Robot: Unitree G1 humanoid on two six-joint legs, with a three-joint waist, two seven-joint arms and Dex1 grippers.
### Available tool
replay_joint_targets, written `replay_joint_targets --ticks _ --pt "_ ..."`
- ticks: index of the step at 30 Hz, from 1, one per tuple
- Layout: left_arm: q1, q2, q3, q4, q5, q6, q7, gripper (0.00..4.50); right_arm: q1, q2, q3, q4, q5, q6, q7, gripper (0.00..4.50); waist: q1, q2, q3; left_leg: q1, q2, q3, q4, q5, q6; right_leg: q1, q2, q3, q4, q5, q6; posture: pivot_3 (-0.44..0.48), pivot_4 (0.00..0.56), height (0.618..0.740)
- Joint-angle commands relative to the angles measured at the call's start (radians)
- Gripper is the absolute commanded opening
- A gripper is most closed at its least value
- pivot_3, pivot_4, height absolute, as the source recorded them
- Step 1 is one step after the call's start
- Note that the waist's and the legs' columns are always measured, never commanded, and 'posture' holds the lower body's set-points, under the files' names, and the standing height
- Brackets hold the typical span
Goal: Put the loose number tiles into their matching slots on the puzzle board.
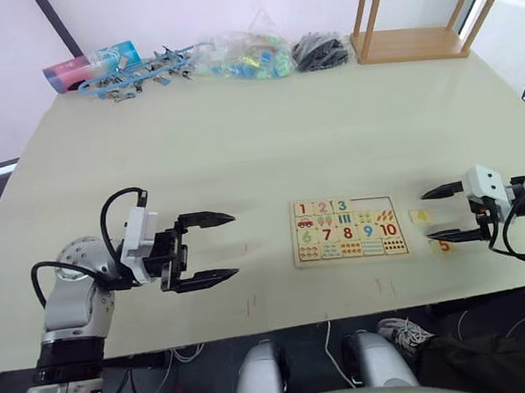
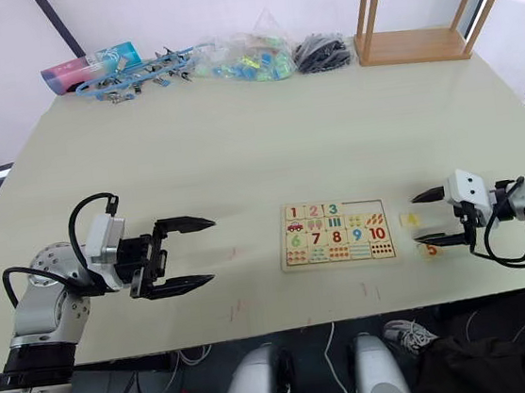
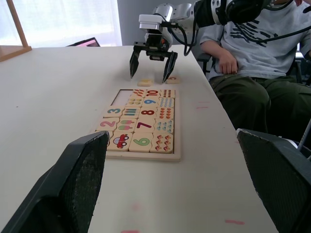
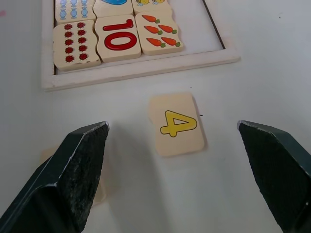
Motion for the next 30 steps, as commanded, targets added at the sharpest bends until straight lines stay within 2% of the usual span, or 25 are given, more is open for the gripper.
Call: replay_joint_targets --ticks 1,17,18,19,24,25,30 --pt "-0.009 0.014 0.02 -0.018 -0.016 -0.004 -0.019 4.5 -0.045 0.002 -0.004 0.042 -0.009 -0.019 0.012 4.44 -0.001 0.0 0.0 0.0 0.0 0.0 0.0 0.0 0.0 0.0 0.0 0.0 0.0 0.0 0.0 0.0 0.15 0.738" --pt "0.008 0.02 0.038 0.002 -0.017 -0.028 -0.031 4.5 -0.139 0.029 0.035 0.173 -0.089 -0.009 0.045 4.44 -0.002 0.0 0.0 0.0 0.0 0.001 0.0 0.0 0.0 0.0 0.0 0.0 0.0 0.001 0.002 0.0 0.15 0.738" --pt "0.009 0.02 0.039 0.004 -0.016 -0.031 -0.032 4.5 -0.139 0.029 0.035 0.175 -0.091 -0.006 0.047 3.92 -0.001 0.0 0.0 0.001 0.0 0.001 0.0 0.0 0.0 0.0 0.0 0.0 0.0 0.001 0.002 0.0 0.15 0.738" --pt "0.01 0.02 0.039 0.005 -0.016 -0.032 -0.032 4.5 -0.14 0.03 0.034 0.177 -0.092 -0.005 0.048 3.71 -0.001 0.0 0.0 0.001 0.0 0.001 0.0 0.0 0.0 0.0 0.0 0.0 0.0 0.001 0.002 0.0 0.15 0.738" --pt "0.018 0.019 0.039 0.009 -0.015 -0.042 -0.032 4.5 -0.135 0.029 0.028 0.176 -0.09 -0.002 0.05 1.11 -0.001 0.0 0.0 0.001 0.0 0.001 0.0 0.0 0.0 0.0 0.0 0.0 0.0 0.001 0.002 0.0 0.15 0.738" --pt "0.019 0.018 0.038 0.011 -0.015 -0.043 -0.033 4.5 -0.133 0.029 0.025 0.173 -0.087 0.0 0.05 0.87 -0.001 0.0 0.0 0.001 0.0 0.001 0.0 0.0 0.0 0.001 0.0 0.0 0.0 0.001 0.002 0.0 0.15 0.738" --pt "0.008 0.018 0.03 0.03 -0.013 -0.054 -0.037 4.5 -0.131 0.027 0.011 0.15 -0.069 0.011 0.044 0.88 -0.001 0.0 0.0 0.001 0.0 0.001 0.0 0.0 0.0 0.001 0.0 0.0 0.0 0.001 0.002 0.0 0.15 0.738"
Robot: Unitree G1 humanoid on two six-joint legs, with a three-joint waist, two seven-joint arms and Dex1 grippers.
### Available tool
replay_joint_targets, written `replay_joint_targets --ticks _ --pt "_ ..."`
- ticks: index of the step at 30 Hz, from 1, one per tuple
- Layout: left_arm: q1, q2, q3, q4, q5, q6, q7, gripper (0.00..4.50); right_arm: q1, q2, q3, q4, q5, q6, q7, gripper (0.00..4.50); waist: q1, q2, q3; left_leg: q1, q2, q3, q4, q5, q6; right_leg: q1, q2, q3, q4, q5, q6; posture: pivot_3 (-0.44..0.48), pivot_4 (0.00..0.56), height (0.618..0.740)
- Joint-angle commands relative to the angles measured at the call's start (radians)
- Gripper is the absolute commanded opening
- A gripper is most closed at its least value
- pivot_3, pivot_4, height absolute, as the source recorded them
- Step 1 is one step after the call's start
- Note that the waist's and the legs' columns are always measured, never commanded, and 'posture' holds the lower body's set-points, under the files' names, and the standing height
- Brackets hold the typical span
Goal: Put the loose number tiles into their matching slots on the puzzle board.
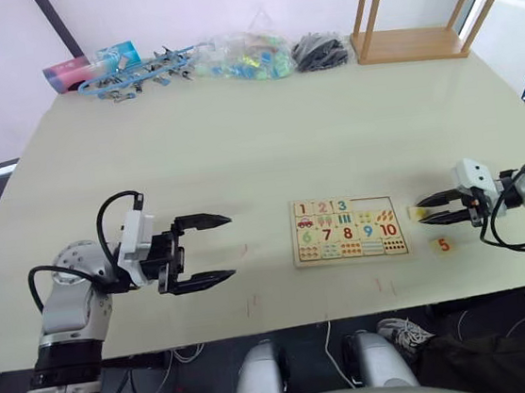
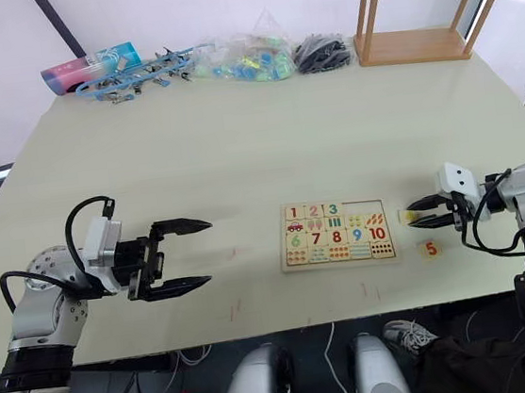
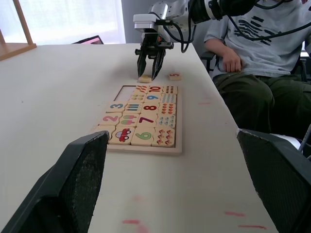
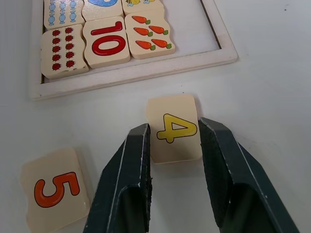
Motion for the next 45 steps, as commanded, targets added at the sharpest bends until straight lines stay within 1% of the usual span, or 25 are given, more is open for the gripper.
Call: replay_joint_targets --ticks 1,4,9,16,20,22,24,29,36,45 --pt "-0.013 0.015 0.019 0.012 -0.014 -0.025 -0.034 4.5 0.003 -0.008 -0.022 -0.033 0.018 0.02 -0.001 0.88 0.0 0.0 0.0 0.0 0.0 0.0 0.0 0.0 0.0 0.0 0.0 0.0 0.0 0.0 0.0 0.0 0.15 0.738" --pt "-0.02 0.018 0.014 0.023 -0.015 -0.033 -0.034 4.5 0.007 -0.015 -0.032 -0.073 0.029 0.036 -0.025 0.88 -0.001 0.0 0.0 0.0 0.0 0.0 0.0 0.0 0.0 0.0 0.0 0.0 0.0 0.0 0.0 0.0 0.15 0.738" --pt "-0.027 0.02 0.009 0.035 -0.017 -0.043 -0.034 4.5 0.03 -0.037 -0.032 -0.202 0.035 0.118 -0.069 0.88 0.0 0.001 0.0 0.0 0.0 0.0 0.0 0.0 0.0 0.0 0.0 0.0 0.0 0.0 0.0 0.0 0.15 0.738" --pt "-0.044 0.006 0.009 0.056 -0.014 -0.051 -0.034 4.5 0.07 -0.061 0.005 -0.598 0.027 0.434 -0.127 0.88 0.0 0.001 0.001 0.0 0.0 0.0 0.0 0.0 0.0 0.0 0.0 0.0 0.001 0.0 0.0 0.0 0.15 0.738" --pt "-0.048 -0.006 0.013 0.055 -0.015 -0.049 -0.028 4.5 0.068 -0.065 0.046 -0.767 0.015 0.589 -0.152 0.88 0.001 0.001 0.0 -0.001 0.0 0.0 0.0 0.0 0.0 -0.002 0.0 0.0 0.001 0.0 0.0 0.0 0.15 0.738" --pt "-0.048 -0.01 0.015 0.049 -0.016 -0.045 -0.019 4.5 0.042 -0.061 0.081 -0.834 0.01 0.697 -0.148 0.88 0.004 0.001 0.0 -0.001 0.0 0.0 0.0 0.0 0.0 -0.002 0.0 0.0 0.001 0.0 0.0 0.0 0.15 0.738" --pt "-0.04 -0.012 0.02 0.038 -0.018 -0.04 -0.007 4.5 -0.001 -0.053 0.142 -0.868 -0.042 0.781 -0.159 0.88 0.004 0.001 0.0 -0.002 0.0 0.0 0.001 0.0 0.0 -0.002 -0.001 -0.001 0.001 0.0 0.0 0.0 0.15 0.738" --pt "-0.017 -0.015 0.035 -0.002 -0.023 -0.015 0.042 4.5 -0.084 -0.025 0.255 -0.891 -0.124 0.871 -0.184 0.88 -0.001 0.001 0.001 -0.002 0.0 0.0 0.001 -0.001 0.002 -0.003 -0.001 -0.001 0.001 -0.001 -0.002 0.0 0.15 0.738" --pt "0.004 -0.024 0.061 -0.077 -0.036 0.036 0.127 4.5 -0.157 0.007 0.352 -0.88 -0.18 0.941 -0.183 0.88 0.006 0.001 0.001 -0.004 0.0 0.0 0.001 0.0 0.001 -0.003 -0.001 -0.001 0.001 -0.001 -0.002 0.0 0.15 0.738" --pt "0.028 -0.025 0.075 -0.145 -0.064 0.087 0.179 4.5 -0.174 0.033 0.414 -0.919 -0.217 1.027 -0.205 0.88 0.001 0.001 0.001 -0.003 0.0 0.0 0.001 0.0 0.0 -0.003 0.0 -0.001 0.001 0.0 0.0 0.0 0.15 0.738"
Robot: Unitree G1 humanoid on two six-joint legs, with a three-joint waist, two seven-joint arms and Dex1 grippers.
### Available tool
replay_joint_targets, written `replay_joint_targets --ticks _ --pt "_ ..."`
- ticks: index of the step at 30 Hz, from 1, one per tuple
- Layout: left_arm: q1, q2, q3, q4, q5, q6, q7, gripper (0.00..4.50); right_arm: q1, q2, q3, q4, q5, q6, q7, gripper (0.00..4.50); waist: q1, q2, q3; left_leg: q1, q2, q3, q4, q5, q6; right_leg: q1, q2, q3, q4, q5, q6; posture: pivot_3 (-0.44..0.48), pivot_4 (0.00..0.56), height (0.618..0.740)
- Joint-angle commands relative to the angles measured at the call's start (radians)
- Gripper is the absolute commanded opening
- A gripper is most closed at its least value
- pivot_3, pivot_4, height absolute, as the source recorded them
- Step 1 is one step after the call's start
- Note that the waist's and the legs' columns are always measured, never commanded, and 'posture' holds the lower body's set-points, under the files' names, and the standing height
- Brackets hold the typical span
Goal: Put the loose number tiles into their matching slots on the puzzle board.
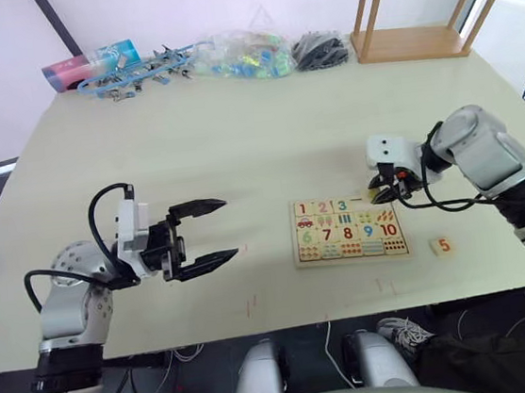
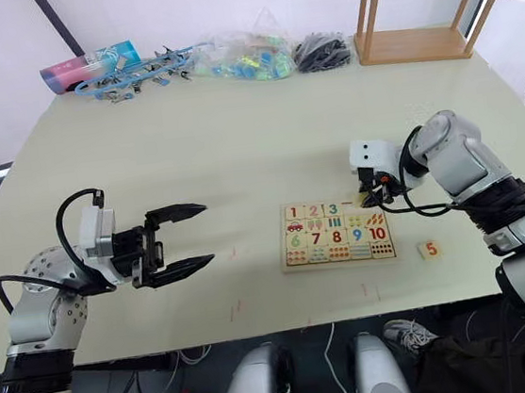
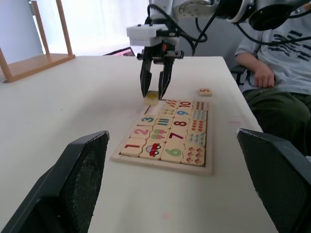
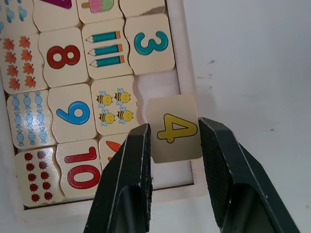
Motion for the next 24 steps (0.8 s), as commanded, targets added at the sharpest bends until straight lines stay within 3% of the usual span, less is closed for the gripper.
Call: replay_joint_targets --ticks 1,24 --pt "0.005 0.005 0.03 -0.044 -0.023 0.009 0.009 4.5 -0.03 0.002 0.005 -0.053 -0.017 0.032 -0.01 0.88 0.0 0.0 0.0 0.0 0.0 0.0 0.0 0.0 0.0 0.0 0.0 0.0 0.0 0.0 0.0 0.0 0.15 0.738" --pt "0.021 0.014 0.035 -0.068 -0.024 0.028 -0.003 4.5 -0.027 0.033 0.055 -0.086 -0.035 0.096 -0.037 0.88 0.0 0.0 0.0 0.0 0.0 0.0 0.0 0.0 0.0 0.0 0.0 0.0 0.0 0.0 0.0 0.0 0.15 0.738"
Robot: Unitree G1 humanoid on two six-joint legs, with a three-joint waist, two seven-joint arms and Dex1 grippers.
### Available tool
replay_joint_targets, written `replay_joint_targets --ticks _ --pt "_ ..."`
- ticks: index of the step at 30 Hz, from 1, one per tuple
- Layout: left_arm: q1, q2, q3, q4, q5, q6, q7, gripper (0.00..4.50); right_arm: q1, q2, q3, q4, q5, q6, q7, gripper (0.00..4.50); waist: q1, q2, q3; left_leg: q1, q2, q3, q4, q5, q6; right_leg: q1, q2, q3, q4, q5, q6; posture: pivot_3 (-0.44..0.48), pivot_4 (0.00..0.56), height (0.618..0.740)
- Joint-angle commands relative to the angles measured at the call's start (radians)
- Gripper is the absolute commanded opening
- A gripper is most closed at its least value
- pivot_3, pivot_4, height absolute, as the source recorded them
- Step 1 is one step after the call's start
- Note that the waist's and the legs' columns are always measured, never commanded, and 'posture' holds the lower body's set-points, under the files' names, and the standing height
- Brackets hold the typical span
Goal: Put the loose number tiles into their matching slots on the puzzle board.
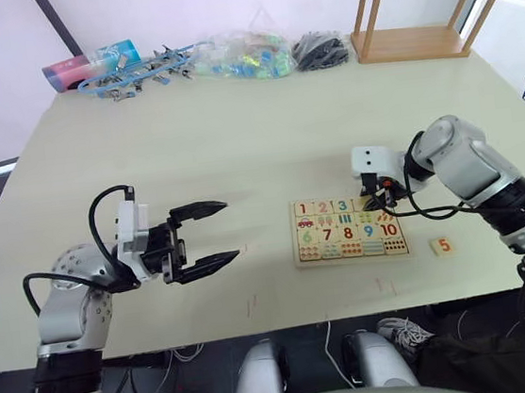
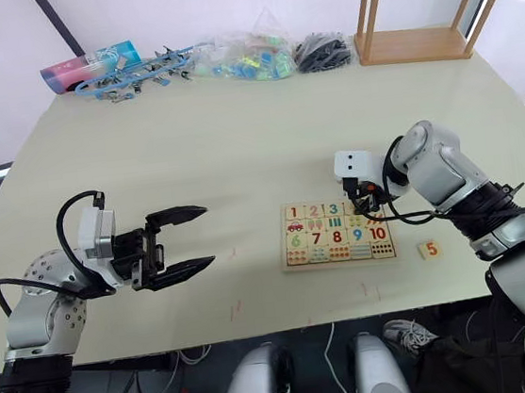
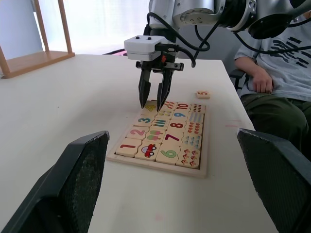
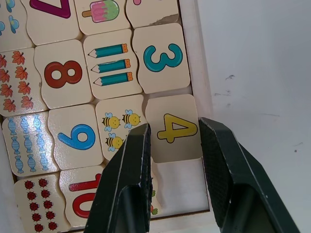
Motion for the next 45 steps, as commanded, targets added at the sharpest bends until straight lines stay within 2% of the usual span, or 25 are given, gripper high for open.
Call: replay_joint_targets --ticks 1,8,10,11,12,27,34,38,39,41,42,45 --pt "-0.001 0.01 0.029 -0.041 -0.022 -0.001 -0.001 4.5 -0.024 -0.003 -0.004 -0.026 0.0 -0.006 0.004 0.88 0.0 0.0 0.0 0.0 0.0 0.0 0.0 0.0 0.0 0.0 0.0 0.0 0.0 0.0 0.0 0.0 0.15 0.738" --pt "-0.009 0.007 0.025 -0.034 -0.019 -0.003 -0.003 4.5 -0.02 -0.01 -0.002 -0.018 -0.002 -0.045 0.011 0.88 0.0 0.0 0.0 0.0 0.0 0.0 0.0 0.0 0.0 0.0 0.0 0.0 0.0 0.0 0.0 0.0 0.15 0.738" --pt "-0.009 0.006 0.024 -0.033 -0.019 -0.003 -0.004 4.5 -0.019 -0.012 -0.003 -0.018 -0.002 -0.054 0.011 1.89 0.0 0.0 0.0 0.0 0.0 0.0 0.0 0.0 0.0 0.0 0.0 0.0 0.0 0.0 0.0 0.0 0.15 0.738" --pt "-0.01 0.006 0.024 -0.032 -0.019 -0.004 -0.005 4.5 -0.019 -0.012 -0.004 -0.017 -0.002 -0.057 0.011 2.12 0.0 0.0 0.0 0.0 0.0 0.0 0.0 0.0 0.0 0.0 0.0 0.0 0.0 0.0 0.0 0.0 0.15 0.738" --pt "-0.01 0.005 0.023 -0.031 -0.018 -0.004 -0.006 4.5 -0.019 -0.013 -0.005 -0.016 -0.002 -0.058 0.011 2.65 0.0 0.0 0.0 0.0 0.0 0.0 0.0 0.0 0.0 0.0 0.0 0.0 0.0 0.0 0.0 0.0 0.15 0.738" --pt "-0.013 0.003 0.023 -0.025 -0.016 -0.008 -0.01 4.5 -0.035 -0.039 -0.03 -0.001 0.011 -0.08 0.027 2.65 0.0 0.0 0.0 0.0 0.0 0.0 0.0 0.0 0.0 0.0 0.0 0.0 0.0 0.0 -0.001 0.0 0.15 0.738" --pt "-0.017 -0.004 0.021 -0.017 -0.014 -0.015 -0.015 4.5 0.033 -0.061 -0.166 -0.02 0.12 -0.101 -0.013 2.65 0.001 0.0 0.0 0.0 0.0 0.0 0.0 0.0 0.0 0.0 0.0 0.0 -0.001 0.0 -0.001 0.0 0.15 0.738" --pt "-0.02 -0.005 0.018 -0.011 -0.012 -0.018 -0.018 4.5 0.08 -0.066 -0.233 -0.029 0.165 -0.106 -0.055 1.52 0.0 0.0 0.0 0.0 0.0 0.0 0.0 0.0 0.0 0.0 0.0 0.0 -0.001 0.0 -0.001 0.0 0.15 0.738" --pt "-0.02 -0.005 0.018 -0.009 -0.012 -0.019 -0.02 4.5 0.097 -0.064 -0.254 -0.034 0.179 -0.112 -0.069 0.76 0.0 0.0 0.0 0.0 0.0 0.0 0.0 0.0 0.0 0.0 0.0 0.0 -0.001 0.0 -0.001 0.0 0.15 0.738" --pt "-0.02 -0.004 0.018 -0.006 -0.014 -0.02 -0.022 4.5 0.131 -0.051 -0.307 -0.041 0.219 -0.119 -0.102 0.2 0.001 0.0 0.0 0.0 0.0 0.0 0.0 0.0 0.0 0.0 0.0 0.0 -0.001 0.0 -0.001 0.0 0.15 0.738" --pt "-0.02 -0.003 0.018 -0.005 -0.014 -0.02 -0.024 4.5 0.153 -0.045 -0.333 -0.046 0.237 -0.125 -0.121 0.02 0.002 0.0 0.0 0.0 0.0 0.0 0.0 0.0 0.0 0.0 0.0 -0.001 -0.001 0.0 0.0 0.0 0.15 0.738" --pt "-0.021 -0.002 0.019 -0.007 -0.015 -0.017 -0.024 4.5 0.228 -0.006 -0.424 -0.075 0.314 -0.148 -0.178 0.02 0.001 0.0 0.0 0.0 0.0 0.0 0.0 0.0 0.0 0.0 0.0 0.0 -0.001 0.0 0.0 0.0 0.15 0.738"
